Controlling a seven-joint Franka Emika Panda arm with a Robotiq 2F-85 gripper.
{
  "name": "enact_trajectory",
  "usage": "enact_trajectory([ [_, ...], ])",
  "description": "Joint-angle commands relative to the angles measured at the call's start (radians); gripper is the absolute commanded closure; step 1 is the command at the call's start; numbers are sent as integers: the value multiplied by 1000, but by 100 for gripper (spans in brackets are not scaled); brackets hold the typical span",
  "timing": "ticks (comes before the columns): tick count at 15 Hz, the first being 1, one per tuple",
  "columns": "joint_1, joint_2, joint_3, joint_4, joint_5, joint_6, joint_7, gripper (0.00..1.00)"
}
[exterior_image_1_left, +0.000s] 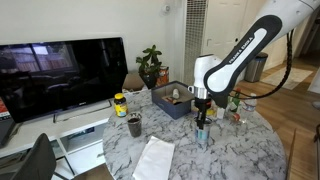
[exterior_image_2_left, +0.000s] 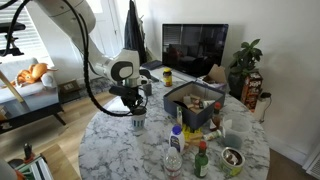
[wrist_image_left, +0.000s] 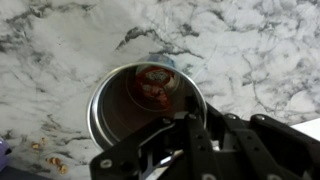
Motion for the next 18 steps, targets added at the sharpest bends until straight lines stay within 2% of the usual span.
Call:
enact_trajectory([
  [1, -153, -37, 147, -10, 187, -35, -242, 98],
  [7, -448, -116, 393, -2, 524, -141, -662, 98],
  [9, -523, -137, 431, 5, 635, -208, -803, 98],
  [11, -575, -160, 438, 4, 738, -291, -946, 98],
  [14, -627, -178, 412, -4, 853, -440, -1144, 98],
  [15, -467, -192, 221, 4, 909, -520, -1217, 98],
  [16, -450, -174, 176, 16, 926, -593, -1233, 98],
  [17, -374, -176, 131, 23, 879, -520, -1157, 94],
  [18, -358, -174, 90, 24, 899, -570, -1190, 94],
])
